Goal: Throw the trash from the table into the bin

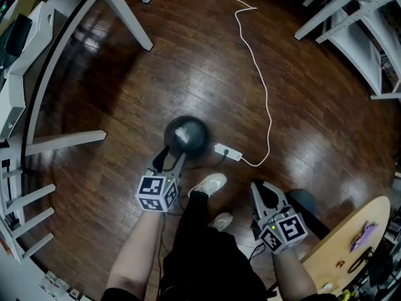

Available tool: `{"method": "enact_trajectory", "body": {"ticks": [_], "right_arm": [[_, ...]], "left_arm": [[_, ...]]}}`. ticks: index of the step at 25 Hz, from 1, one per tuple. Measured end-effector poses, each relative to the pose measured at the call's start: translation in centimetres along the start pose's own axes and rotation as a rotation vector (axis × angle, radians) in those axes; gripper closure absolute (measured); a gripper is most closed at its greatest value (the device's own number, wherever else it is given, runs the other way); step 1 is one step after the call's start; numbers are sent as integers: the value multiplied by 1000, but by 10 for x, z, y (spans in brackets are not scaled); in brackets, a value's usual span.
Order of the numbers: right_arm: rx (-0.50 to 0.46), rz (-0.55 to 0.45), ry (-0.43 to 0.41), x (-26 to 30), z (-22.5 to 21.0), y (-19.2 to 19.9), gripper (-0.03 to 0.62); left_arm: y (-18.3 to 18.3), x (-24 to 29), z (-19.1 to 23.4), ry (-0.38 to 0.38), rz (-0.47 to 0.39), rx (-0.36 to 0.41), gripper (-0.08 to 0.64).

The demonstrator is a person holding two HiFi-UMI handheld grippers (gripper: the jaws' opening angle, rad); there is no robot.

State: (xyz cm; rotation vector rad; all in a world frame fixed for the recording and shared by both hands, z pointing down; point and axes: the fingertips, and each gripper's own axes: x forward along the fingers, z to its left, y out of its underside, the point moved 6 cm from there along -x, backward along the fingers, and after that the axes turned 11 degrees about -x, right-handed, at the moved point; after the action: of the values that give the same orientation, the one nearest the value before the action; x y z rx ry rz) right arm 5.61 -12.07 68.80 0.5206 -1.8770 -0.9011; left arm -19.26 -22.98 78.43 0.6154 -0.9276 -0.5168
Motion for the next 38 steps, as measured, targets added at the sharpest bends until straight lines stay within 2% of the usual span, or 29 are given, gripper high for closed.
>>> {"method": "enact_trajectory", "body": {"ticks": [3, 5, 6, 7, 13, 16, 19, 21, 24, 28, 31, 34, 38], "right_arm": [[-23, -48, 11, -11, 4, -19, 588], [-43, -92, 26, -22, 4, -35, 588], [-52, -114, 36, -30, 5, -45, 588], [-62, -137, 49, -38, 5, -54, 588], [-100, -276, 172, -115, 3, -107, 588], [-113, -357, 281, -168, -15, -131, 588], [-110, -452, 444, -224, -36, -148, 588], [-101, -496, 544, -264, -40, -147, 588], [-70, -541, 716, -321, -40, -128, 588], [32, -591, 1016, -400, -10, -81, 588], [78, -613, 1147, -448, 0, -54, 588], [149, -629, 1314, -495, 24, -12, 588], [257, -663, 1555, -558, 92, 48, 588]], "left_arm": [[-22, -17, -20, 36, -44, 50, 404], [-43, -29, -36, 67, -85, 82, 478], [-56, -36, -46, 88, -107, 94, 483], [-69, -43, -56, 112, -131, 105, 522], [-145, -90, -127, 257, -279, 158, 541], [-181, -97, -178, 351, -328, 205, 540], [-214, -88, -241, 503, -361, 275, 541], [-222, -86, -281, 598, -367, 306, 541], [-215, -77, -343, 758, -337, 358, 540], [-184, -77, -441, 1043, -239, 417, 541], [-160, -88, -502, 1168, -194, 461, 541], [-119, -103, -563, 1317, -114, 500, 541], [-55, -151, -630, 1515, 5, 520, 541]]}}
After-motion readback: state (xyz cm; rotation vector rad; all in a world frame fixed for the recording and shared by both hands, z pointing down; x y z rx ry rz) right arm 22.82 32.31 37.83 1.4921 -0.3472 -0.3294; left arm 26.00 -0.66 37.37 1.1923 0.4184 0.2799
